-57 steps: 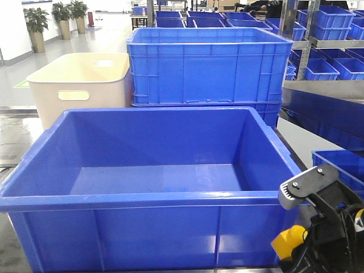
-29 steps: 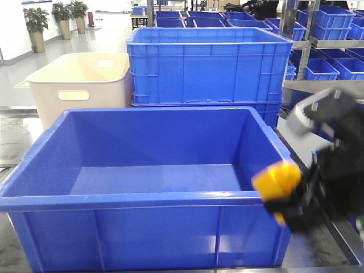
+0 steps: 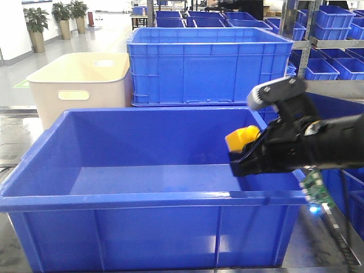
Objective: Pick red and yellow blocks into blue bin
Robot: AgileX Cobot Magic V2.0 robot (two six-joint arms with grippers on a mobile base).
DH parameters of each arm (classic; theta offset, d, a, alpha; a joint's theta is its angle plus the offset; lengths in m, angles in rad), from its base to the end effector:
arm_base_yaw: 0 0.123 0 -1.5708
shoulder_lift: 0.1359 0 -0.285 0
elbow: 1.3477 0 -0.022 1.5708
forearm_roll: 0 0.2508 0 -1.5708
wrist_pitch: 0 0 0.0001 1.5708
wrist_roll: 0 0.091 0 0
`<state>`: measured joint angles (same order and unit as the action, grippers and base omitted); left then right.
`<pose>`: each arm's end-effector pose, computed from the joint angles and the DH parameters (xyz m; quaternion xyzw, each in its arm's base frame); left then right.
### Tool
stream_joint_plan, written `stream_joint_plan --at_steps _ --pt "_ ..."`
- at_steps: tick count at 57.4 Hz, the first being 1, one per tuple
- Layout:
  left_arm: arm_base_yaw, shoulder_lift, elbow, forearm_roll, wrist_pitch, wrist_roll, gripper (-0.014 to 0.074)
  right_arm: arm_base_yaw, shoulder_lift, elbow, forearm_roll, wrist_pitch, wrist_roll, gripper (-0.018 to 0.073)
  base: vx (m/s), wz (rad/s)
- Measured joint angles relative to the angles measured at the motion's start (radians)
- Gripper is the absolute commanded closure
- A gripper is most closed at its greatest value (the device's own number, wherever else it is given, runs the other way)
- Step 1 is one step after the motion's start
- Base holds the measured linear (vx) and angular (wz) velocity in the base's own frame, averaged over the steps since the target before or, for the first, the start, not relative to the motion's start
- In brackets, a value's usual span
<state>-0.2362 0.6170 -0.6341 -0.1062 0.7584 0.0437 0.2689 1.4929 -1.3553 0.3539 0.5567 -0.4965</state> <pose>0.1067 -0.0325 0.3108 0.1067 0.8893 -0.0920 0.4350 0.3262 0.1072 0.3678 -0.2429 0.8426 0.0989 0.4705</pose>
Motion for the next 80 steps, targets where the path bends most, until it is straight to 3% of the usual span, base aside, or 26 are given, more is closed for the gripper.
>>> stream_joint_plan --at_steps 12,18,28,40,62,80 --pt "0.0 0.0 0.0 0.0 0.0 0.0 0.0393 0.0 0.045 0.0 0.003 -0.007 -0.001 -0.0074 0.0 0.0" --pt "0.0 0.0 0.0 0.0 0.0 0.0 0.0393 0.0 0.038 0.0 0.005 -0.016 -0.001 -0.0114 0.0 0.0" --pt "0.0 0.0 0.0 0.0 0.0 0.0 0.0393 0.0 -0.02 0.0 0.005 0.006 0.0 -0.0091 0.0 0.0" --pt "0.0 0.0 0.0 0.0 0.0 0.0 0.0393 0.0 -0.188 0.014 0.006 0.169 0.043 -0.0015 0.0 0.0" --pt "0.0 0.0 0.0 0.0 0.0 0.0 0.0393 0.0 -0.557 0.339 0.007 0.194 0.055 -0.001 0.0 0.0" --pt "0.0 0.0 0.0 0.0 0.0 0.0 0.0393 0.0 -0.658 0.536 -0.003 0.185 0.047 -0.001 0.0 0.0"
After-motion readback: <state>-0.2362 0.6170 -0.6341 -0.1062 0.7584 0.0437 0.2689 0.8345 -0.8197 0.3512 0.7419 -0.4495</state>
